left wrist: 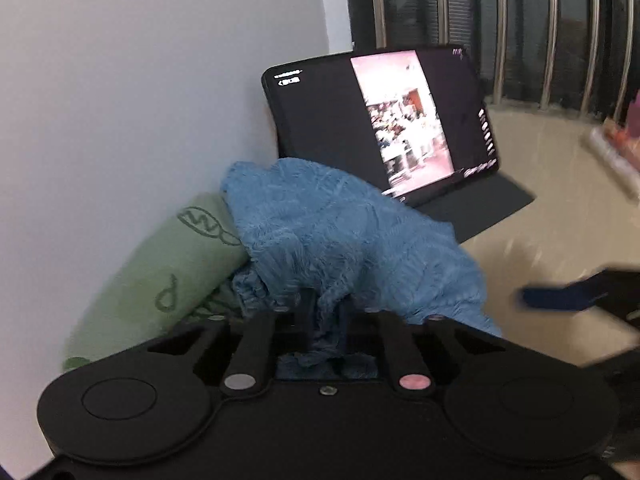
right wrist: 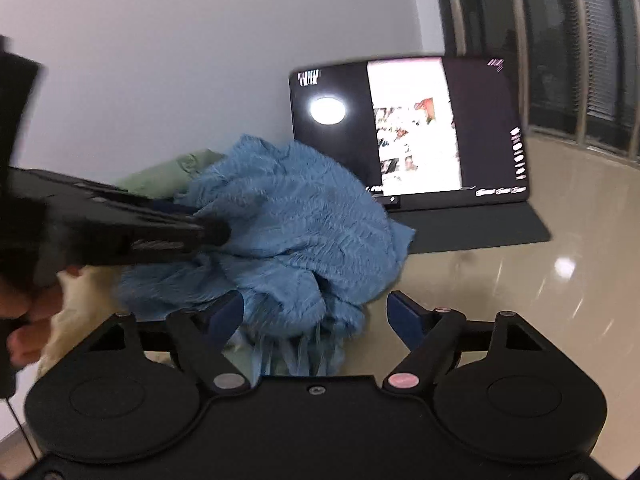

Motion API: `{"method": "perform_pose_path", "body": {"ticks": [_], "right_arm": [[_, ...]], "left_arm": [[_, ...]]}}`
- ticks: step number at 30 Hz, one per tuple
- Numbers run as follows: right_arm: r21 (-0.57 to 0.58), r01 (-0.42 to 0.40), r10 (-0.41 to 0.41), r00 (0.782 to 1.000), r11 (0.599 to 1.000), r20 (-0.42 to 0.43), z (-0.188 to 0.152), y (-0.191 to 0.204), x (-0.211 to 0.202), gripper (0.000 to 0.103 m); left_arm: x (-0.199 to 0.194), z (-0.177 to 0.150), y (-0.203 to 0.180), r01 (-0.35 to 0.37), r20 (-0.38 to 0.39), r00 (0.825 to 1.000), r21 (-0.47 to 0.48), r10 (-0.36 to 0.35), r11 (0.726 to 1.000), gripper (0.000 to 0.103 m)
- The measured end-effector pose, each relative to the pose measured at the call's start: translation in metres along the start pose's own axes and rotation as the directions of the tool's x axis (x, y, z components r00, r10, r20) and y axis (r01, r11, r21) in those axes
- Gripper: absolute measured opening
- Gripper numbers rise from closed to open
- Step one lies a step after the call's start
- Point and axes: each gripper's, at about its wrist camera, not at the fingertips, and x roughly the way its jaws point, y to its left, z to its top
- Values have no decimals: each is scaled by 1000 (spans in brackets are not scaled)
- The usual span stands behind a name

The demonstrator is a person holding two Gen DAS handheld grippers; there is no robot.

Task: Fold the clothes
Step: 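Reach both grippers to the blue garment on the pile and grasp it, then lift the blue garment off the pile and drop it onto the open ledge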

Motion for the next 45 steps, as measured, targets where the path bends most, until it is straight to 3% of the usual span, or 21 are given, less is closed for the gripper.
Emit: {"method": "perform_pose_path", "body": {"ticks": [1, 2, 3, 5, 9, 12, 16, 21, 24, 27, 31, 35, 39, 42, 43, 45], "right_arm": [[26, -12, 13, 1000, 1000, -14, 1, -2, 5, 65], [52, -23, 25, 999, 998, -25, 1, -4, 8, 36], [78, -34, 37, 999, 996, -36, 2, -7, 11, 16], [132, -54, 62, 996, 990, -58, 3, -11, 18, 7], [186, -97, 85, 994, 978, 71, 1, -32, -22, 5], [250, -149, 102, 976, 957, 190, 6, -59, -78, 5], [260, -199, 94, 926, 945, 365, 11, -93, -184, 5], [225, -130, -9, 848, 966, 529, 7, -124, -326, 5], [216, -79, -45, 857, 973, 514, -16, -126, -360, 5], [206, -28, -79, 867, 978, 493, -40, -128, -392, 5], [191, 39, -126, 876, 981, 466, -72, -130, -434, 5], [173, 106, -173, 882, 979, 439, -104, -132, -476, 5], [103, 81, -105, 961, 991, 255, -148, -104, -415, 5], [94, 34, -45, 993, 995, 112, -183, -83, -352, 5], [94, 15, -23, 997, 995, 77, -194, -75, -333, 5], [88, -20, 18, 1000, 996, 18, -212, -59, -301, 6]], "left_arm": [[-1, 0, 3, 32, 12, 999, -23, -32, 999, 7], [-6, 2, 4, 55, 28, 998, -26, -55, 998, 7], [-11, 3, 4, 78, 44, 996, -29, -77, 997, 7], [-25, 8, -2, 92, 77, 993, -7, -92, 996, 6], [-66, 22, -23, 166, 185, 969, 9, -165, 986, 6], [-102, 36, -47, 243, 268, 933, 31, -242, 970, 6], [-159, 52, -85, 340, 371, 864, 70, -341, 938, 6], [-201, 64, -128, 390, 429, 819, 74, -382, 918, 6], [-198, 62, -151, 470, 412, 791, 65, -452, 880, 6], [-190, 56, -179, 520, 380, 774, 77, -507, 851, 6], [-169, 49, -207, 549, 299, 787, 60, -540, 834, 6], [-128, 21, -220, 540, 186, 826, 9, -532, 842, 7], [-80, -15, -204, 489, 66, 871, -39, -486, 871, 9], [-53, -42, -186, 421, -24, 906, -27, -422, 906, 12], [-51, -49, -179, 408, -43, 912, -26, -408, 913, 16], [-49, -62, -163, 380, -80, 921, -25, -381, 925, 48]]}}
